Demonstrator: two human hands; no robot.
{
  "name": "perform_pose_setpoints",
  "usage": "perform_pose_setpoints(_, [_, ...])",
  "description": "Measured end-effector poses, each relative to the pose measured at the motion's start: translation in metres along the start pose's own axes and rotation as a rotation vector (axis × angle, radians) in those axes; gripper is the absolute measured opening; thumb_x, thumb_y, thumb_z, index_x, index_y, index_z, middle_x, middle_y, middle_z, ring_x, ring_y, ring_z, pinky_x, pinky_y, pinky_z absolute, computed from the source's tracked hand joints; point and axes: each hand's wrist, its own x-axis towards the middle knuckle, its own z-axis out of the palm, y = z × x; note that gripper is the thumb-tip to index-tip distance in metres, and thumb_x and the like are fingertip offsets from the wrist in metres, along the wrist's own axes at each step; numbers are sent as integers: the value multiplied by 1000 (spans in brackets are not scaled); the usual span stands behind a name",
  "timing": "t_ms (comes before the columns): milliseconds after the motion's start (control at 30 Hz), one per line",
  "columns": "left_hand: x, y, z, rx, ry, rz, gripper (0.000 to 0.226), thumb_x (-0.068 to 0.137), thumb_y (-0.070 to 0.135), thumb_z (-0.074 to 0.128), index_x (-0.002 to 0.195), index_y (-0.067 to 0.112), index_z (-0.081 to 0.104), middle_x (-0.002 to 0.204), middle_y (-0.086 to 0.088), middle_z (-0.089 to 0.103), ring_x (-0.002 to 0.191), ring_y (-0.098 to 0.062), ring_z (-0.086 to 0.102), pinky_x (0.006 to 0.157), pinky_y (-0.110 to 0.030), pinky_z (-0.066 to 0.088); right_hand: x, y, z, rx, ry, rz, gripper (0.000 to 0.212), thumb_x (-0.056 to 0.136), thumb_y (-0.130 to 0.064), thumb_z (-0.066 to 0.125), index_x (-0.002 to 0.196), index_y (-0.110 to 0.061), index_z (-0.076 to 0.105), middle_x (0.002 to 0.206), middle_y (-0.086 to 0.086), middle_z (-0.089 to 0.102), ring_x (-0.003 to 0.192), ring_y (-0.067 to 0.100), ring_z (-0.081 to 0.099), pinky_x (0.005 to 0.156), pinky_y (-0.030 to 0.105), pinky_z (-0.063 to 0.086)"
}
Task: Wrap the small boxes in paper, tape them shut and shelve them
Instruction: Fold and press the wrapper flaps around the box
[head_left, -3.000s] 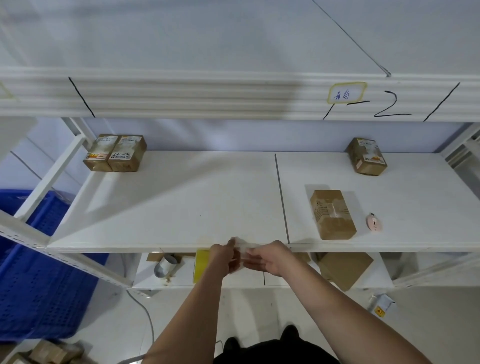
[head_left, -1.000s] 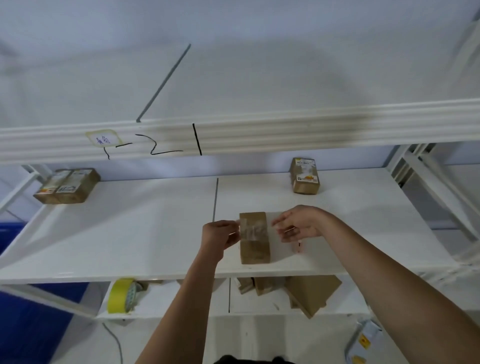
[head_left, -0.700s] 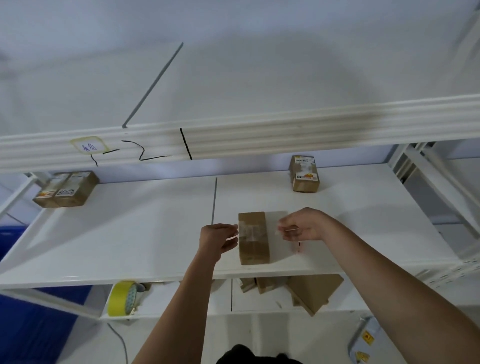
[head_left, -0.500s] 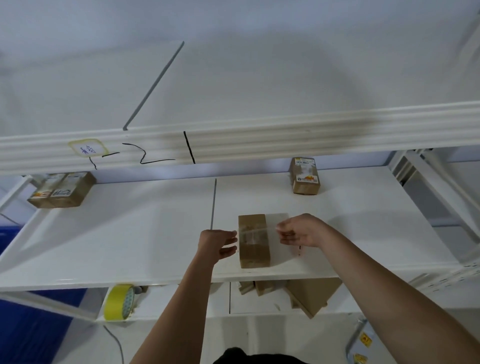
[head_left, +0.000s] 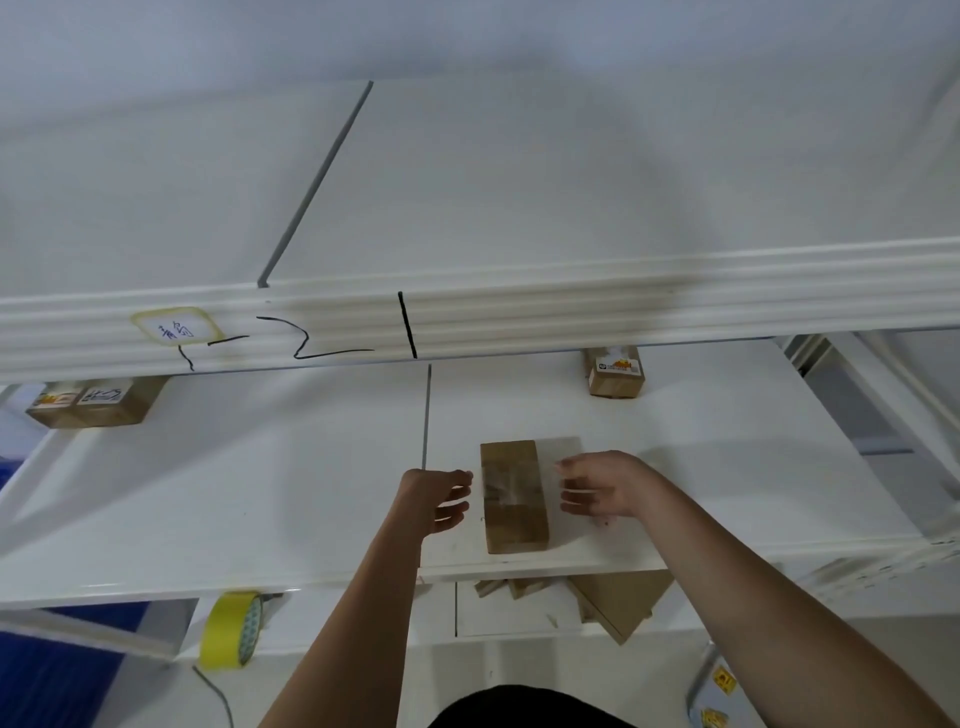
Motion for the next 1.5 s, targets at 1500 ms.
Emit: perform_pose_setpoints(1500, [33, -31, 24, -22, 194, -35, 25, 80, 24, 85, 83, 2, 73, 79, -12, 68, 65, -23, 58, 63, -32, 56, 48, 22, 16, -218, 229, -59, 13, 89, 3, 69, 101, 8, 67, 97, 22, 70, 85, 30, 72, 76, 43, 63])
